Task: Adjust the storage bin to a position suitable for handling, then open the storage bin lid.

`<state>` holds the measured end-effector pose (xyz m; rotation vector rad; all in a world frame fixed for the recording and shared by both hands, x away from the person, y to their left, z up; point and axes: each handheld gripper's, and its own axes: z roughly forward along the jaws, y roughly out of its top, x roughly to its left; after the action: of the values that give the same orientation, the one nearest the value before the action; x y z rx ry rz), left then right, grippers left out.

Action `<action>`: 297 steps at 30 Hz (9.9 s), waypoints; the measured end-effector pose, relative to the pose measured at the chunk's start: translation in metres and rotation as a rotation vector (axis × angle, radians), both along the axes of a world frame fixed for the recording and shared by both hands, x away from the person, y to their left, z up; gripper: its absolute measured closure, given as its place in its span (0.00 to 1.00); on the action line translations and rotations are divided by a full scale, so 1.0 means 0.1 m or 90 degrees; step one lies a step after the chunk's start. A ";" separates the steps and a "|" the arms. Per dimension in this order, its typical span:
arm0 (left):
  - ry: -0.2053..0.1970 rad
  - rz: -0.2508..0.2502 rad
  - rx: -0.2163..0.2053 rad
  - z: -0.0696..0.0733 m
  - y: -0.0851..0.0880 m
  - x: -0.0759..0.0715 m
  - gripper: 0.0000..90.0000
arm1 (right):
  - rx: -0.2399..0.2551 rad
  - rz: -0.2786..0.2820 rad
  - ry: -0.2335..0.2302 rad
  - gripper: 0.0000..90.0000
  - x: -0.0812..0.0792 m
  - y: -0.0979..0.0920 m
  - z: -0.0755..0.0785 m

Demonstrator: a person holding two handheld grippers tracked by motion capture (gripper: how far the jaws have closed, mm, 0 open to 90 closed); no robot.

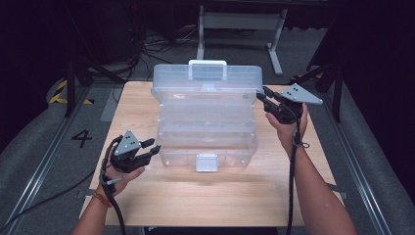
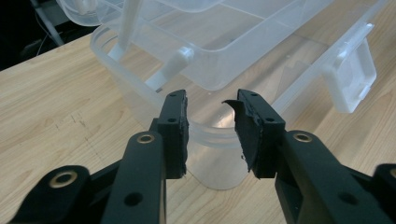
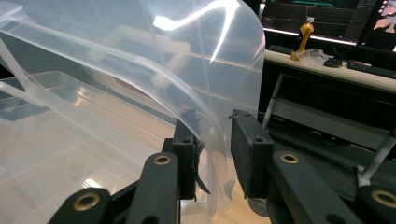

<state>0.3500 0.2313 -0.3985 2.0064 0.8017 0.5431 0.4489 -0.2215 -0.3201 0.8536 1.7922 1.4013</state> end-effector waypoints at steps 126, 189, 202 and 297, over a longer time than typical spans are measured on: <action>0.157 0.027 0.080 -0.83 0.54 -0.33 0.21 | -0.017 -0.024 0.102 0.93 0.98 0.02 0.30; 0.156 0.016 0.085 -0.82 0.55 -0.31 0.21 | -0.010 -0.040 0.198 0.91 1.58 0.06 0.23; 0.157 0.016 0.085 -0.82 0.55 -0.31 0.21 | -0.021 -0.055 0.214 0.91 1.67 0.09 0.21; 0.161 0.038 0.080 -0.83 0.52 -0.34 0.20 | -0.133 -0.048 0.192 0.46 0.86 -0.04 0.04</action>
<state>0.3162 0.2832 -0.4816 2.2015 1.0050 0.3853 0.5351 -0.2257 -0.3163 1.0495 2.0647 1.0574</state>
